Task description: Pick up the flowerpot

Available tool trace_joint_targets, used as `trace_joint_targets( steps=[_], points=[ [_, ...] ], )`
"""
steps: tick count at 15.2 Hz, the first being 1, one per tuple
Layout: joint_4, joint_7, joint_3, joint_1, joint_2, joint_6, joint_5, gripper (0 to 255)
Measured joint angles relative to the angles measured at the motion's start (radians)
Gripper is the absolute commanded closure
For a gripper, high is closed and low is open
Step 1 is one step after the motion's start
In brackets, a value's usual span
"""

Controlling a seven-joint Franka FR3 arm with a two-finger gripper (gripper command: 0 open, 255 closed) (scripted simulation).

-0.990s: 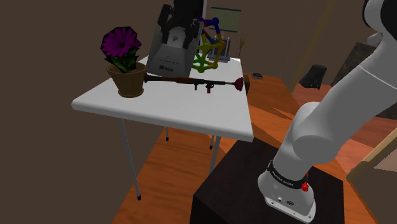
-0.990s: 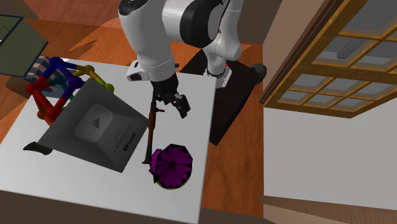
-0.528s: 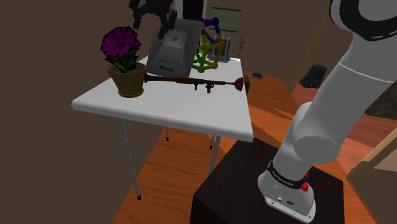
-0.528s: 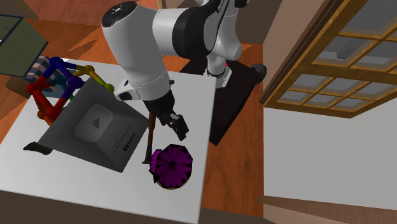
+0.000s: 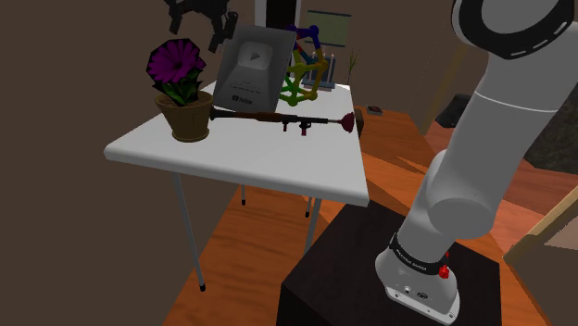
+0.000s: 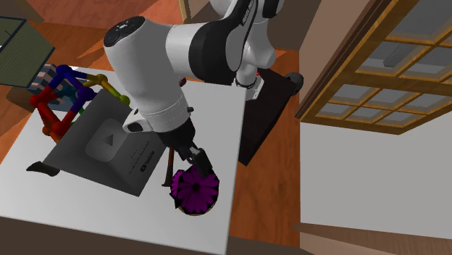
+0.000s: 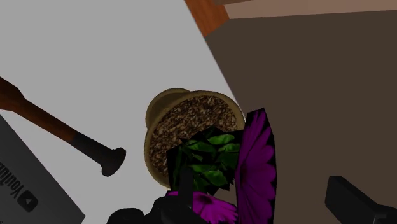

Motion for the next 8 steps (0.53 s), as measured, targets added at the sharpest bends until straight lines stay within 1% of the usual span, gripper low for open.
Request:
trace_joint_targets(
  steps=[4,5,8],
  points=[
    [-0.068,-0.02,0.001,0.001,-0.012,0.053,0.006,0],
    [-0.075,-0.021,0.001,0.001,-0.014,0.057,0.007,255],
    [-0.08,-0.022,0.001,0.001,-0.017,0.061,0.007,255]
  ],
)
